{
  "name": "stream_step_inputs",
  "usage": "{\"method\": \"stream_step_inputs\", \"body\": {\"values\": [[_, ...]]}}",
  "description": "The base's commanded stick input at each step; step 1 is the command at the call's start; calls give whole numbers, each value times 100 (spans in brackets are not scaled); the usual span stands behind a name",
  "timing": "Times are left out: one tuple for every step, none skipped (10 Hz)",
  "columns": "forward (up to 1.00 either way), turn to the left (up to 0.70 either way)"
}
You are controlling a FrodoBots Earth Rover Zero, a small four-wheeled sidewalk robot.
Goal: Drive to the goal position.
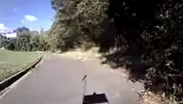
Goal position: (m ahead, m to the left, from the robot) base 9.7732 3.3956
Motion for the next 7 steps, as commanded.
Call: {"method": "stream_step_inputs", "body": {"values": [[100,40],[100,40],[100,40],[100,39],[100,38],[100,0],[100,0]]}}
